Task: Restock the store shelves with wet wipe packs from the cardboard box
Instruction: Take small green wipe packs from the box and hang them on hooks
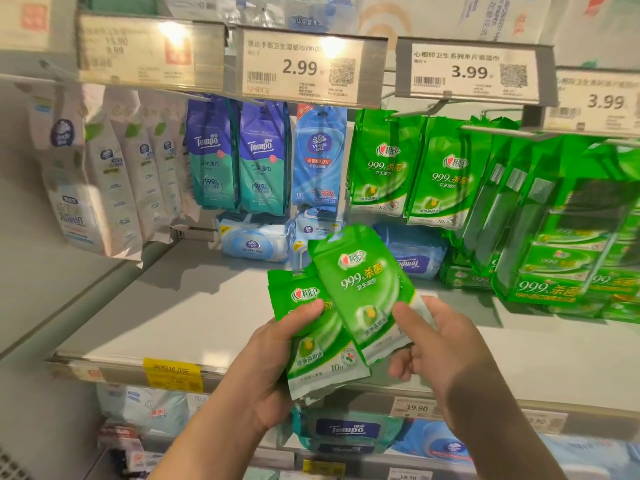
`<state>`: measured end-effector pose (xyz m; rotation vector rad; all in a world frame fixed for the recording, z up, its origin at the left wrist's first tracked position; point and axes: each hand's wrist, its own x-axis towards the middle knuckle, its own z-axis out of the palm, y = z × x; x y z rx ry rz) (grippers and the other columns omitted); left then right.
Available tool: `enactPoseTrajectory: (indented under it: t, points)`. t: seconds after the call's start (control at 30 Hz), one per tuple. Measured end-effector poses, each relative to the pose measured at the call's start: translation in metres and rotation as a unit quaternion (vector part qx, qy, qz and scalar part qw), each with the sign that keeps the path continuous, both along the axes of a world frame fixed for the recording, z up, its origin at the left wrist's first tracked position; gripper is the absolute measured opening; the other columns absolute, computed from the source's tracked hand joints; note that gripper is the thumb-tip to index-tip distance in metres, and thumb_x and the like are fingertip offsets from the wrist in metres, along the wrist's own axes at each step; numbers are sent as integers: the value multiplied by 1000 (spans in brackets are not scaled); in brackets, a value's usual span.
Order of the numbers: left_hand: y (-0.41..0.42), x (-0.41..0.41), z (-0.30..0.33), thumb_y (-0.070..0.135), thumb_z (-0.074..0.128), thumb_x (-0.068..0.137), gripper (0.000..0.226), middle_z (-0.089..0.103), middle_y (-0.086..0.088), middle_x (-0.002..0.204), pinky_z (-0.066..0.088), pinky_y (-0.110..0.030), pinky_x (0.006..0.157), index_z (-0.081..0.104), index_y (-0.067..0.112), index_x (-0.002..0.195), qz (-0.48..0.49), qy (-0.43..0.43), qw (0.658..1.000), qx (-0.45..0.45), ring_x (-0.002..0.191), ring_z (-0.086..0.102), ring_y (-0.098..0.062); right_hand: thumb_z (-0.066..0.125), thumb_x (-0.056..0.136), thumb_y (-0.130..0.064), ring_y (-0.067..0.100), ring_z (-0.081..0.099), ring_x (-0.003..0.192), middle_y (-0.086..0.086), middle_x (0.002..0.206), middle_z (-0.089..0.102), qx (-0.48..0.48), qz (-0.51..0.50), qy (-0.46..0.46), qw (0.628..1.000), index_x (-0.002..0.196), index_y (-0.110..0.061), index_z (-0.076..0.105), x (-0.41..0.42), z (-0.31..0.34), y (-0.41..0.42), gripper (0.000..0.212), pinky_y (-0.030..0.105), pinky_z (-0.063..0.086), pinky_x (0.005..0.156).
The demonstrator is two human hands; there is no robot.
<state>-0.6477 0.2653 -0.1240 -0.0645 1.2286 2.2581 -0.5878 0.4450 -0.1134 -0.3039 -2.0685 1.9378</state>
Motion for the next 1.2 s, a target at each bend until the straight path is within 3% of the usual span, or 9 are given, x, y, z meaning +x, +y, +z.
enactPoseTrajectory:
  t: [0.1, 0.27, 0.4, 0.57, 0.7, 1.0, 1.2]
  points:
    - [-5, 0, 0, 19, 73, 75, 32, 74, -26, 110, 63, -44, 70, 77, 6, 105, 2, 3, 1000, 8, 83, 76, -38, 60, 96, -22, 26, 63, 52, 16, 72, 70, 7, -28, 117, 993, 97, -5, 64, 7, 10, -3, 17, 30, 51, 49]
    - [-10, -1, 0, 19, 75, 71, 31, 75, -25, 108, 63, -46, 70, 79, 7, 100, 8, -6, 1000, 22, 81, 75, -38, 59, 102, -19, 28, 69, 59, 13, 83, 71, 45, -95, 228, 968, 92, -15, 61, 17, 30, -6, 11, 50, 57, 65]
    - [-12, 0, 1, 19, 72, 75, 17, 76, -24, 104, 63, -44, 65, 83, 9, 85, -3, -2, 1000, 28, 76, 76, -36, 56, 95, -28, 28, 67, 57, 9, 80, 72, 38, -109, 276, 954, 92, -24, 60, 20, 46, -10, 6, 38, 54, 60]
    - [-10, 3, 3, 19, 74, 73, 19, 75, -24, 105, 63, -46, 66, 82, 8, 86, -6, -6, 1000, 28, 77, 76, -37, 56, 94, -28, 20, 65, 58, 1, 80, 70, -15, -114, 287, 951, 93, -20, 59, 16, 57, -14, 8, 38, 54, 59]
    - [-10, 6, 2, 18, 74, 72, 23, 75, -26, 103, 62, -44, 60, 79, 6, 91, -10, -11, 1000, 27, 74, 75, -38, 54, 105, -18, 16, 62, 56, 1, 79, 68, -70, -110, 271, 954, 97, -17, 59, 10, 63, -14, 10, 34, 50, 56]
    - [-14, 7, -4, 16, 73, 73, 14, 76, -25, 100, 64, -46, 65, 82, 7, 78, 2, -21, 999, 26, 73, 76, -37, 51, 106, -18, 18, 65, 60, 6, 86, 68, -103, -112, 250, 956, 104, -13, 59, 3, 52, -14, 10, 36, 50, 58]
    - [-14, 5, -2, 17, 75, 70, 27, 75, -25, 104, 63, -45, 66, 77, 6, 94, 10, -20, 1000, 22, 76, 76, -38, 54, 105, -16, 19, 63, 55, 8, 82, 65, -128, -107, 246, 955, 106, -10, 57, -15, 52, -14, 6, 32, 54, 57]
